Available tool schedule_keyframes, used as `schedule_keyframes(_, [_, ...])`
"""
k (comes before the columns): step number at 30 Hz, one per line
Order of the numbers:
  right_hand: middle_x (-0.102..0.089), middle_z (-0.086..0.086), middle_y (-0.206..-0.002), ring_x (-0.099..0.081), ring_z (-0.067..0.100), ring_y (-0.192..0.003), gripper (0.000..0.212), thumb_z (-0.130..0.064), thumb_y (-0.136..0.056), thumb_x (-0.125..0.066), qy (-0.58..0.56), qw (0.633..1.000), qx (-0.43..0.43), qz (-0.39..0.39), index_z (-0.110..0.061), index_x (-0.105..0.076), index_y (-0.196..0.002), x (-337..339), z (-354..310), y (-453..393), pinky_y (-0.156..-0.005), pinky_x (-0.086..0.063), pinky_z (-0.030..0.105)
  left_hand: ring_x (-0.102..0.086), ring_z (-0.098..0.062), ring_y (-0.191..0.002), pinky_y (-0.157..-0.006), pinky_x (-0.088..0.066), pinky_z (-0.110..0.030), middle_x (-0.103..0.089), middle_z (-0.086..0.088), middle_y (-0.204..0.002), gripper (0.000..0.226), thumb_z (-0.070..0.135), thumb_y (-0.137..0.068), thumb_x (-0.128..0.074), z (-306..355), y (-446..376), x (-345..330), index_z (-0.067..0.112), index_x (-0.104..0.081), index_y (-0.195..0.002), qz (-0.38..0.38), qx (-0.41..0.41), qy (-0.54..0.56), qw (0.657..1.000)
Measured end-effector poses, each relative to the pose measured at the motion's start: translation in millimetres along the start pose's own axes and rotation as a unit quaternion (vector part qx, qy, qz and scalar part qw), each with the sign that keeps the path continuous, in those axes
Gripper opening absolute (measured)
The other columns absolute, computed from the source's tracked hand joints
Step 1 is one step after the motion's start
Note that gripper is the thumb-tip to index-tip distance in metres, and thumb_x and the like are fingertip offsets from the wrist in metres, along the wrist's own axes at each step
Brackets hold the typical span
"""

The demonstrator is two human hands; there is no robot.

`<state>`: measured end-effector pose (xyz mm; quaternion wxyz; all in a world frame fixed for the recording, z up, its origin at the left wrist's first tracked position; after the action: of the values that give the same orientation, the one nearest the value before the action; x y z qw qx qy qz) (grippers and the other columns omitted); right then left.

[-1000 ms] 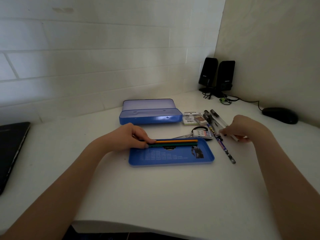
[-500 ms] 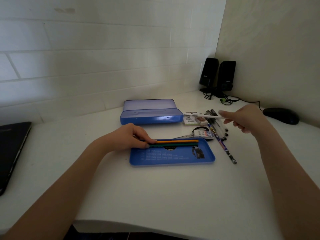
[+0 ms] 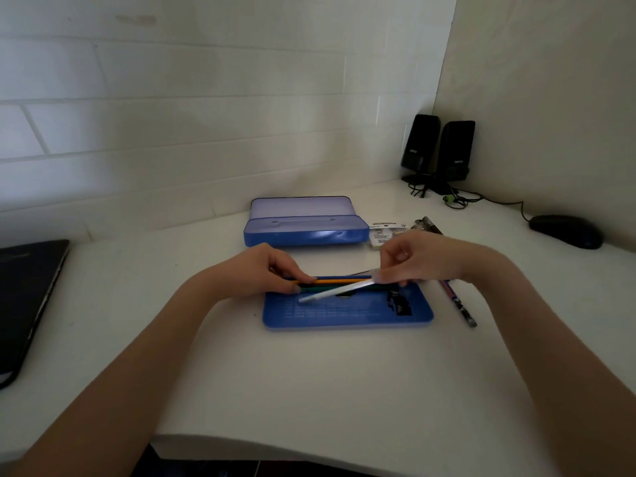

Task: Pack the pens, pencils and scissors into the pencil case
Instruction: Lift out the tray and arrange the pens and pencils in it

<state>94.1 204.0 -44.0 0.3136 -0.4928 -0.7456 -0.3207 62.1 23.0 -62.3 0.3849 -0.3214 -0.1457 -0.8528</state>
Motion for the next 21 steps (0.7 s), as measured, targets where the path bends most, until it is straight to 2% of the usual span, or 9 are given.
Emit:
schedule_keyframes(3, [-0.063,-0.010,-0.057,-0.053,0.000,-0.051,0.025,-0.043,-0.074,-0.073,0.026,0.999,0.029,0.019,-0.022,-0.062,-0.065,-10,-15,-8,-0.052,-0.043,0.012,-0.058,-0.005,-0.081,-0.076,-0.044,-0.016,-0.069,-0.002,-0.095,0.036,0.008,-0.080,-0.072,0,0,1,0.043,-0.075,-0.086,0.004,0.002,-0.001,1.000])
schedule_keyframes(5, [-0.060,-0.011,-0.057,-0.050,-0.002,-0.051,0.026,-0.044,-0.072,-0.074,0.059,0.997,0.047,0.023,-0.023,-0.062,-0.063,-20,-25,-11,-0.051,-0.040,0.012,-0.061,-0.010,-0.085,-0.080,-0.046,-0.021,-0.070,0.000,-0.097,0.035,0.008,-0.081,-0.071,0,0,1,0.043,-0.075,-0.086,0.003,0.008,-0.004,1.000])
schedule_keyframes(9, [-0.059,-0.009,-0.061,-0.050,0.002,-0.053,0.027,-0.042,-0.072,-0.075,0.115,0.990,0.058,0.056,-0.023,-0.059,-0.063,-30,-36,-17,-0.049,-0.037,0.015,-0.057,-0.011,-0.081,-0.077,-0.045,-0.023,-0.069,-0.004,-0.098,0.033,0.009,-0.082,-0.069,-2,0,0,0.041,-0.075,-0.089,0.003,0.016,-0.010,1.000])
schedule_keyframes(11, [-0.057,-0.008,-0.062,-0.050,0.004,-0.054,0.028,-0.040,-0.072,-0.076,0.118,0.989,0.060,0.072,-0.022,-0.057,-0.063,-28,-38,-18,-0.048,-0.035,0.016,-0.054,-0.006,-0.076,-0.073,-0.042,-0.020,-0.069,-0.005,-0.095,0.028,0.014,-0.082,-0.070,-3,0,-1,0.039,-0.075,-0.092,0.002,0.019,-0.008,1.000])
schedule_keyframes(14, [-0.057,-0.006,-0.063,-0.049,0.008,-0.056,0.030,-0.039,-0.071,-0.077,0.110,0.988,0.056,0.087,-0.021,-0.055,-0.062,-26,-38,-18,-0.050,-0.037,0.020,-0.056,0.003,-0.076,-0.069,-0.040,-0.009,-0.068,0.008,-0.090,0.024,0.026,-0.076,-0.078,-3,0,-2,0.040,-0.075,-0.095,-0.002,0.022,-0.016,1.000])
schedule_keyframes(18, [-0.057,-0.008,-0.063,-0.051,0.006,-0.057,0.030,-0.045,-0.070,-0.075,0.094,0.991,0.047,0.084,-0.022,-0.058,-0.063,-25,-34,-18,-0.051,-0.037,0.020,-0.058,0.006,-0.082,-0.070,-0.040,-0.003,-0.067,0.011,-0.091,0.026,0.025,-0.071,-0.081,-1,0,-2,0.042,-0.074,-0.091,-0.002,0.011,-0.017,1.000])
schedule_keyframes(21, [-0.056,-0.010,-0.060,-0.052,0.005,-0.056,0.030,-0.048,-0.075,-0.070,0.051,0.986,0.020,0.159,-0.024,-0.058,-0.063,5,-17,-15,-0.053,-0.038,0.021,-0.058,0.008,-0.080,-0.068,-0.039,-0.001,-0.066,0.017,-0.086,0.026,0.025,-0.071,-0.081,-2,-1,-2,0.045,-0.074,-0.086,-0.001,0.010,-0.014,1.000])
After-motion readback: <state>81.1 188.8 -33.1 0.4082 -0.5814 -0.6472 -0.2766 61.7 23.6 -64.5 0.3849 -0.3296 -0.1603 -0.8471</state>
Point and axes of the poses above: each hand's wrist, its own y-axis away from the middle knuckle, its own x-axis out of the back of the hand, z = x × y, the point moved 10 cm from there along -y, towards the middle knuckle
